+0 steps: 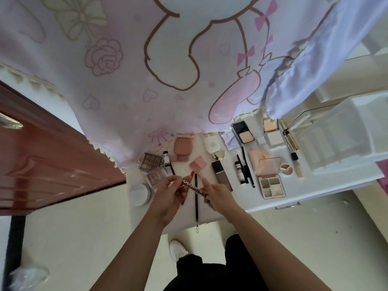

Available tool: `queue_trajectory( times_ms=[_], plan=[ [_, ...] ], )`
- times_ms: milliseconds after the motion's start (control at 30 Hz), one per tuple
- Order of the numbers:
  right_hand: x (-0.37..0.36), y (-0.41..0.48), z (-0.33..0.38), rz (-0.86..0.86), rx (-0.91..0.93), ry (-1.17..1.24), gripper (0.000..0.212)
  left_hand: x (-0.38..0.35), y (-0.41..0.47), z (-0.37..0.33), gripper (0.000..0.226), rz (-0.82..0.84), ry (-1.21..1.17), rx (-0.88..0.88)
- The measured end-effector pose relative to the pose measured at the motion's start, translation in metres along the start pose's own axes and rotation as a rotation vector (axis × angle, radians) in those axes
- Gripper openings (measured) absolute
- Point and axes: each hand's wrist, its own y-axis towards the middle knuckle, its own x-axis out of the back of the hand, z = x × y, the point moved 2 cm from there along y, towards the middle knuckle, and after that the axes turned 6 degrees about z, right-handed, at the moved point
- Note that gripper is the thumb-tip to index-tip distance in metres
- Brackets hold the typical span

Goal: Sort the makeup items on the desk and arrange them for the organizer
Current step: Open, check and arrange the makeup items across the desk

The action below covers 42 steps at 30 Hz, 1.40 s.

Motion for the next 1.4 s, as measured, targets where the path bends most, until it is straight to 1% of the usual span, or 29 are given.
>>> queue_trajectory(
  times_ms=[67, 100, 133, 200, 233, 267, 333, 367, 400, 433, 467, 500, 533, 600, 667, 700, 767, 800, 867, 933, 1000, 1033, 1100, 1133, 1167, 1200, 1233, 1300, 1400],
  plan=[
    [-0.001, -0.009, 0.0, 0.018, -0.065, 0.067, 0.069, -0.009, 0.003, 0.002, 0.006, -0.036, -0.043, -0.04],
    [0.0, -0.014, -0.001, 0.036, -0.093, 0.101, 0.072, -0.011, 0.004, 0.002, 0.006, -0.056, -0.068, -0.058],
    [0.001, -0.018, -0.001, 0.056, -0.122, 0.137, 0.072, -0.012, 0.004, 0.001, 0.007, -0.068, -0.088, -0.072],
    [0.003, -0.023, -0.002, 0.08, -0.147, 0.168, 0.061, -0.011, 0.003, -0.002, 0.01, -0.086, -0.076, -0.086],
    [0.003, -0.026, -0.001, 0.057, -0.122, 0.121, 0.056, -0.011, 0.002, -0.003, 0.011, -0.098, -0.045, -0.094],
    [0.003, -0.026, 0.002, -0.002, -0.061, -0.005, 0.055, -0.012, 0.0, -0.004, 0.01, -0.113, -0.02, -0.111],
    [0.0, -0.027, 0.007, -0.169, 0.143, -0.388, 0.063, -0.015, -0.003, -0.005, 0.004, -0.176, -0.022, -0.153],
    [-0.004, -0.028, 0.008, -0.24, 0.245, -0.507, 0.066, -0.016, -0.006, -0.006, 0.002, -0.213, -0.05, -0.171],
    [-0.007, -0.029, 0.009, -0.285, 0.317, -0.517, 0.062, -0.018, -0.007, -0.008, 0.003, -0.241, -0.089, -0.187],
    [-0.009, -0.032, 0.009, -0.287, 0.345, -0.444, 0.053, -0.019, -0.009, -0.01, 0.005, -0.259, -0.127, -0.198],
    [-0.011, -0.033, 0.008, -0.254, 0.345, -0.309, 0.042, -0.019, -0.009, -0.012, 0.007, -0.264, -0.15, -0.209],
    [-0.012, -0.034, 0.008, -0.184, 0.321, -0.152, 0.032, -0.019, -0.01, -0.014, 0.007, -0.261, -0.158, -0.22],
    [-0.013, -0.038, 0.01, -0.105, 0.294, -0.007, 0.027, -0.018, -0.011, -0.016, 0.007, -0.257, -0.159, -0.231],
    [-0.014, -0.044, 0.015, 0.006, 0.211, 0.149, 0.03, -0.016, -0.012, -0.019, 0.012, -0.253, -0.151, -0.24],
    [-0.013, -0.05, 0.021, 0.051, 0.18, 0.196, 0.037, -0.013, -0.013, -0.02, 0.018, -0.248, -0.139, -0.241],
    [-0.012, -0.051, 0.022, 0.047, 0.194, 0.195, 0.036, -0.012, -0.013, -0.02, 0.022, -0.247, -0.139, -0.244],
    [-0.008, -0.054, 0.023, 0.012, 0.25, 0.154, 0.019, -0.01, -0.015, -0.021, 0.038, -0.247, -0.144, -0.254],
    [-0.006, -0.057, 0.023, -0.005, 0.276, 0.141, 0.016, -0.008, -0.015, -0.02, 0.047, -0.242, -0.15, -0.256],
    [-0.003, -0.06, 0.023, -0.01, 0.291, 0.147, 0.027, -0.005, -0.017, -0.019, 0.057, -0.221, -0.172, -0.258],
    [-0.004, -0.066, 0.026, 0.018, 0.247, 0.138, 0.034, -0.006, -0.019, -0.018, 0.054, -0.204, -0.18, -0.253],
    [-0.005, -0.069, 0.029, 0.052, 0.177, 0.191, 0.037, -0.008, -0.019, -0.018, 0.041, -0.196, -0.177, -0.247],
    [-0.005, -0.071, 0.029, 0.053, 0.175, 0.219, 0.035, -0.009, -0.019, -0.018, 0.032, -0.196, -0.173, -0.244],
    [-0.002, -0.07, 0.027, 0.005, 0.236, 0.187, 0.015, -0.011, -0.018, -0.021, 0.019, -0.19, -0.164, -0.242],
    [-0.001, -0.07, 0.027, -0.011, 0.266, 0.161, 0.022, -0.012, -0.018, -0.023, 0.018, -0.183, -0.165, -0.243],
    [0.0, -0.069, 0.025, -0.006, 0.268, 0.145, 0.038, -0.012, -0.018, -0.024, 0.019, -0.178, -0.168, -0.244],
    [0.0, -0.068, 0.025, 0.012, 0.244, 0.153, 0.051, -0.013, -0.018, -0.025, 0.019, -0.176, -0.168, -0.244],
    [-0.001, -0.069, 0.028, 0.033, 0.205, 0.196, 0.058, -0.013, -0.019, -0.026, 0.018, -0.175, -0.165, -0.245],
    [-0.001, -0.072, 0.032, 0.085, 0.163, 0.291, 0.045, -0.015, -0.02, -0.027, 0.014, -0.165, -0.163, -0.246],
    [0.002, -0.073, 0.031, 0.022, 0.246, 0.248, 0.015, -0.015, -0.021, -0.028, 0.014, -0.164, -0.175, -0.253]
  ],
)
